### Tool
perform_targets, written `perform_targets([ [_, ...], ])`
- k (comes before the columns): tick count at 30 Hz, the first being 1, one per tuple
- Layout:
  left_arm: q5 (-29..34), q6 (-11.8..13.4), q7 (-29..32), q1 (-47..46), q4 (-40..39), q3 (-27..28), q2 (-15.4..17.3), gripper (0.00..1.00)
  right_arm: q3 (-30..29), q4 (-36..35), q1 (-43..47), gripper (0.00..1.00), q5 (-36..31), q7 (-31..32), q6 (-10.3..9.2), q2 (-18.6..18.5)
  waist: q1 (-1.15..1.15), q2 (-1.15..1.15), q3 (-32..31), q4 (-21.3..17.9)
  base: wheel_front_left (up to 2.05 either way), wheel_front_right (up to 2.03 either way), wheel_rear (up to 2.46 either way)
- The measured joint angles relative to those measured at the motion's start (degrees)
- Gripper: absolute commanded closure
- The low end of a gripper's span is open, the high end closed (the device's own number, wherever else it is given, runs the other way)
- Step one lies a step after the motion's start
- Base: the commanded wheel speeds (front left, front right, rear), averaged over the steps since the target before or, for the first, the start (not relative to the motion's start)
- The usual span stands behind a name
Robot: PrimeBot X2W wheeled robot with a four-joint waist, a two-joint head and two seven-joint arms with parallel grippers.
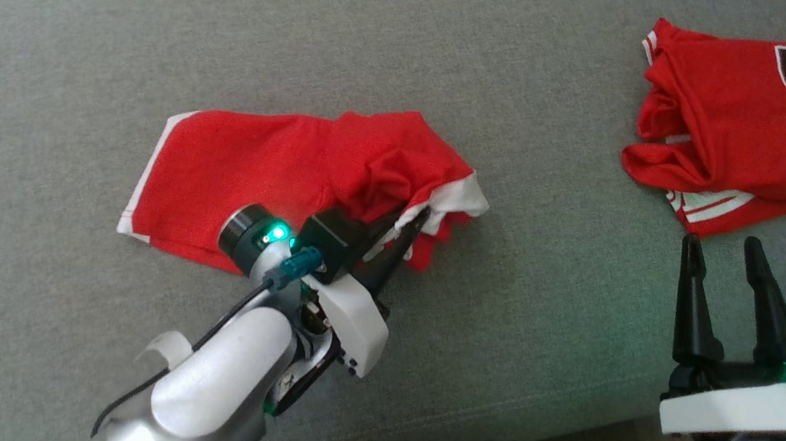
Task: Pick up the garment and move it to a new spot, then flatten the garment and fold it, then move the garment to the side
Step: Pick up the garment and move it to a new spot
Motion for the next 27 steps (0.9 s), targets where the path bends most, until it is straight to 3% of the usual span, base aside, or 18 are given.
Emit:
perform_targets([
  [1, 0.0, -0.03, -0.02, 0.0, 0.73, -0.49, 0.14, 0.97, 0.14, 0.51, -0.23, 0.0, 0.0, -0.11, 0.0, 0.0, 0.0, 0.0, 0.42, -0.34, 0.0, 0.0, 0.0],
  [2, 0.0, -0.32, -0.13, 0.03, 1.04, -0.82, 0.19, 0.52, 0.26, 0.9, -0.48, 0.0, 0.0, -0.38, 0.0, 0.0, 0.0, 0.0, 0.66, -0.48, 0.0, 0.0, 0.0],
  [3, 0.0, -0.48, -0.75, 0.11, 1.05, -0.89, 0.13, 0.0, 0.35, 1.19, -0.82, 0.0, 0.0, -0.45, 0.0, 0.0, 0.0, 0.0, 0.68, -0.35, 0.0, 0.0, 0.0],
  [8, -0.01, -0.31, -4.78, 0.8, -0.63, -0.88, 0.2, 0.0, 0.63, 2.2, -1.32, 0.0, -0.64, -0.41, 0.0, 0.0, 0.0, 0.0, -0.52, 2.09, 0.0, 0.0, 0.0],
  [12, -0.01, 1.83, -7.12, 4.08, -4.67, 0.29, 0.82, 0.0, 0.64, 2.22, -1.31, 0.0, -1.57, 0.31, 0.0, 0.0, -0.01, 0.0, -2.65, 5.05, 0.0, 0.0, 0.0],
  [21, -1.66, 9.27, -8.23, 11.73, -9.46, 11.5, 5.06, 0.0, -0.02, 1.42, -0.81, 0.0, -3.71, 3.36, 0.0, -0.01, -0.01, 0.0, -7.96, 13.71, 0.0, 0.0, 0.0],
  [27, -2.15, 10.74, -8.24, 17.15, -12.06, 18.3, 7.78, 0.0, -0.54, 1.14, -0.07, 0.0, -4.09, 4.5, 0.0, -0.01, -0.02, 0.0, -10.91, 17.47, 0.0, 0.0, 0.0],
])
